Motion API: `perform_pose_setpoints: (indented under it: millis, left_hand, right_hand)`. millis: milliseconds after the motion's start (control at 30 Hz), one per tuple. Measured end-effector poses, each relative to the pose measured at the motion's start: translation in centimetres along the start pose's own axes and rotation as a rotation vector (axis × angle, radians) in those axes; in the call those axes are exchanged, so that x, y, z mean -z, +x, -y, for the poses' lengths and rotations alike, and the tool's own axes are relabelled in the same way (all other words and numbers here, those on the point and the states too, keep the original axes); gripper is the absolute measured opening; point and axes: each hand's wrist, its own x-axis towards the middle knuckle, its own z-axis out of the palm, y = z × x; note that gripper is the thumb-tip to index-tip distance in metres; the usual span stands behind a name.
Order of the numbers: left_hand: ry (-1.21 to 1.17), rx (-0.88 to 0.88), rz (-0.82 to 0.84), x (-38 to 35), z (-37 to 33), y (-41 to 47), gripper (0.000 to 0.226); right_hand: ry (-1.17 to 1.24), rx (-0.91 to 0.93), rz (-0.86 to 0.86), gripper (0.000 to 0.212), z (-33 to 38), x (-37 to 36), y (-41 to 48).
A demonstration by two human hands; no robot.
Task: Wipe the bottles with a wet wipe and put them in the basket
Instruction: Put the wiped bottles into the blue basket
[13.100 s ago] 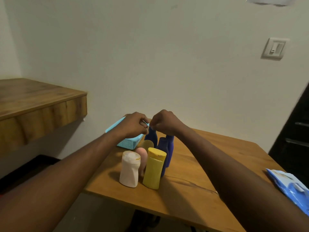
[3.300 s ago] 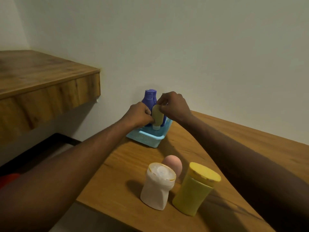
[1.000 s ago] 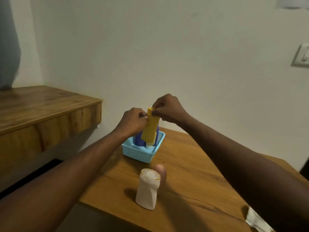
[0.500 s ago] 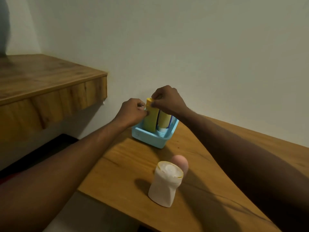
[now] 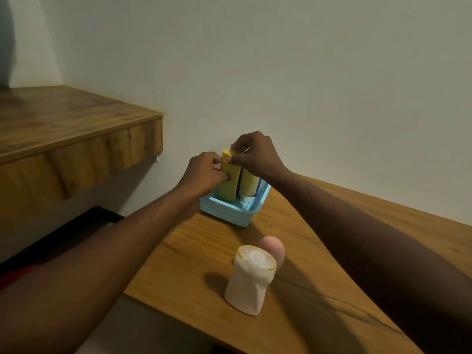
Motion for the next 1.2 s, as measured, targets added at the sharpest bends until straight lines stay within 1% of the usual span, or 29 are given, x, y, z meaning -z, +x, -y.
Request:
perform_pose_setpoints:
  millis: [200, 300, 367, 400, 467, 567, 700, 800, 867, 1000, 1100, 1200]
  left_hand:
    - [0.020, 0.017, -0.015, 0.0, -0.3, -0.1, 0.049]
    - [0.005, 0.012, -0.057, 0.3, -0.7, -0.7, 0.053]
    - [-0.028, -0.015, -0.095, 0.7, -1.3, -1.5, 0.049]
    - [-0.048, -0.032, -0.100, 0.9, -1.7, -1.9, 0.043]
    - [-0.078, -0.070, -0.067, 1.2, -2.8, -2.8, 0.026]
    - [-0.074, -0.100, 0.058, 1.6, -5.0, -4.8, 0.004]
    - [-0.025, -0.094, 0.240, 2.0, -7.2, -7.4, 0.005]
    - [0.041, -0.082, 0.281, 2.2, -8.1, -8.9, 0.005]
    - [0.077, -0.082, 0.288, 2.2, -8.6, -9.6, 0.004]
    - [0.119, -0.074, 0.307, 1.8, -9.0, -10.9, 0.011]
    - [0.122, -0.062, 0.323, 0.9, -8.8, -11.6, 0.013]
    - [0.089, -0.012, 0.328, 0.2, -8.6, -11.9, 0.013]
  right_hand:
    - [-0.014, -0.006, -0.031, 0.028, -0.5, 0.3, -0.7]
    - [-0.002, -0.012, -0.059, 0.026, -0.4, 1.3, -1.4]
    - [0.020, -0.009, -0.056, 0.019, -0.1, 2.3, -2.0]
    - [0.026, -0.004, -0.042, 0.015, 0.1, 2.8, -2.6]
    - [0.032, 0.009, 0.002, 0.008, 0.9, 3.9, -4.0]
    - [0.042, 0.007, 0.097, 0.004, 2.1, 5.9, -6.6]
    - [0.164, -0.061, 0.266, 0.013, 3.0, 9.1, -10.5]
    - [0.197, -0.114, 0.424, 0.022, 2.9, 10.7, -13.2]
    - [0.158, -0.136, 0.502, 0.028, 2.6, 11.0, -14.6]
    - [-0.037, -0.085, 0.520, 0.036, 2.2, 9.8, -16.6]
    - [-0.044, -0.055, 0.482, 0.029, 2.0, 8.8, -17.7]
    - [-0.024, -0.062, 0.424, 0.026, 2.1, 8.4, -18.3]
